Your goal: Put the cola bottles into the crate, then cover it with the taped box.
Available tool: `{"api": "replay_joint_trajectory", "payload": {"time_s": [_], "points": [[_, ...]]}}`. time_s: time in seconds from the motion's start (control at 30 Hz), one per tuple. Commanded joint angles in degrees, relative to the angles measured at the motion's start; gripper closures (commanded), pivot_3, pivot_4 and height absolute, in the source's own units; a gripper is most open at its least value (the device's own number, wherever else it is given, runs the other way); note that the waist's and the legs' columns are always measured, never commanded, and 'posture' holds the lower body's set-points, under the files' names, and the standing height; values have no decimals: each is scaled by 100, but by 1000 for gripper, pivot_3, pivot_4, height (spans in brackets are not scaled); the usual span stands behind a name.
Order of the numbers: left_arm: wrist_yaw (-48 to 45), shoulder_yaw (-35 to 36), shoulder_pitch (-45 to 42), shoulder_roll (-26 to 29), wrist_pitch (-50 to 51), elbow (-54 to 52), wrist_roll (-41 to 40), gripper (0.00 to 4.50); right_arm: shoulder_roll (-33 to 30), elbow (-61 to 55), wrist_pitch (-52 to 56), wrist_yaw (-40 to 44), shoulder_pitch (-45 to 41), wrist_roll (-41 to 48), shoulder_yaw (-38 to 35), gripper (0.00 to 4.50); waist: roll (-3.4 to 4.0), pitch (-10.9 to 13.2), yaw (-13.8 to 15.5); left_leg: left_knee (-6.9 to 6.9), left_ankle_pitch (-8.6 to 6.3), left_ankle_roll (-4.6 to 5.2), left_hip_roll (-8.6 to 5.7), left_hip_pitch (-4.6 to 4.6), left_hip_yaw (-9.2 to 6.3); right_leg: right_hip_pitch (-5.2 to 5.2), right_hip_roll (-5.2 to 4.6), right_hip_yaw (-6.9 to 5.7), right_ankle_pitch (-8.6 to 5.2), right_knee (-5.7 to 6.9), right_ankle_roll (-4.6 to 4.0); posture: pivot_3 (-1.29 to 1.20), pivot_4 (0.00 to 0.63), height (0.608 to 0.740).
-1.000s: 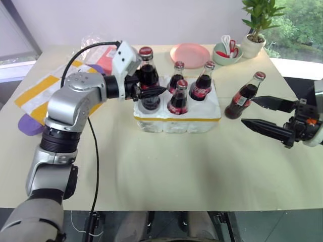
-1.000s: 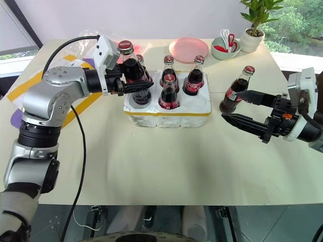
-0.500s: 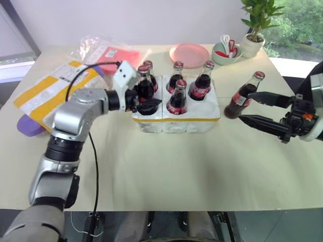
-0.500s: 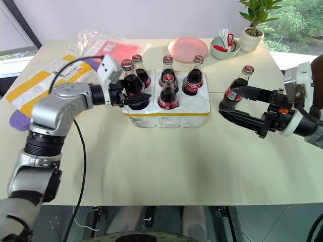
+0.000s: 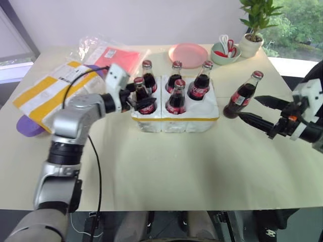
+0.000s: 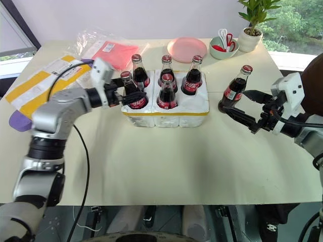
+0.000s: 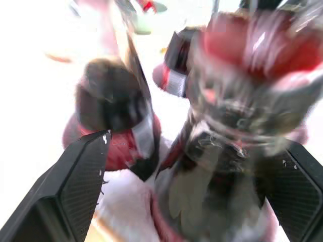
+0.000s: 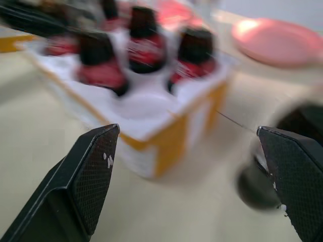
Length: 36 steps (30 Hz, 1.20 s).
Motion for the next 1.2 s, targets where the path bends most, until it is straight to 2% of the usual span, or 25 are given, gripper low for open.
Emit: {"api": "replay_joint_trajectory", "payload": {"time_s": [0.03,0.2,0.27,0.53,0.77,1.07,1.1,1.13,1.2], "points": [[-440,675,285,544,682,-1185,-1042,20,128,99,-4,-258,-62,-9,-242,0,2,0,-3,0,1,-2,0,0,0,0,0,0,0,1,-1,0,150,740],[-853,1453,608,1221,1591,-2104,-2828,20,348,630,-108,-655,-465,-212,-72,0,2,0,-20,5,-1,2,-4,3,-1,15,-1,0,-1,-11,-2,0,150,740],[-838,1494,607,1346,1713,-2255,-3189,20,514,875,-165,-867,-763,-322,53,0,4,-1,-20,11,0,1,-3,5,-3,21,2,-2,-3,-13,-5,0,150,740],[-427,887,471,1227,1453,-2348,-3056,20,973,1702,-567,-908,-1452,-807,686,0,4,-2,-96,9,2,1,-1,15,-5,32,19,0,-2,-13,-4,0,150,740],[-369,708,334,1247,1319,-2275,-3049,20,1303,2689,-1103,-911,-1990,-1326,1110,0,6,-1,-106,6,2,0,-1,14,-5,29,21,0,-1,-13,-4,0,150,740],[-435,449,443,1254,1130,-2302,-2835,20,1668,3785,-1686,-839,-2609,-1646,1240,0,6,-1,-107,4,3,-2,-2,14,-5,29,22,1,-1,-13,-4,0,150,740],[-449,409,458,1256,1096,-2296,-2798,0,1715,3827,-1708,-849,-2647,-1605,1180,523,6,-1,-109,4,3,-2,-2,14,-5,28,22,1,-1,-13,-4,0,150,740],[-468,373,467,1256,1063,-2290,-2756,0,1745,3831,-1721,-836,-2669,-1559,1132,739,6,-1,-107,3,3,-2,-2,14,-5,28,23,1,-1,-13,-4,0,150,740],[-503,326,482,1257,1016,-2287,-2682,0,1766,3714,-1705,-796,-2648,-1482,1075,1647,6,-1,-110,1,4,-4,-2,14,-5,27,23,1,-1,-12,-4,0,150,740]]}}
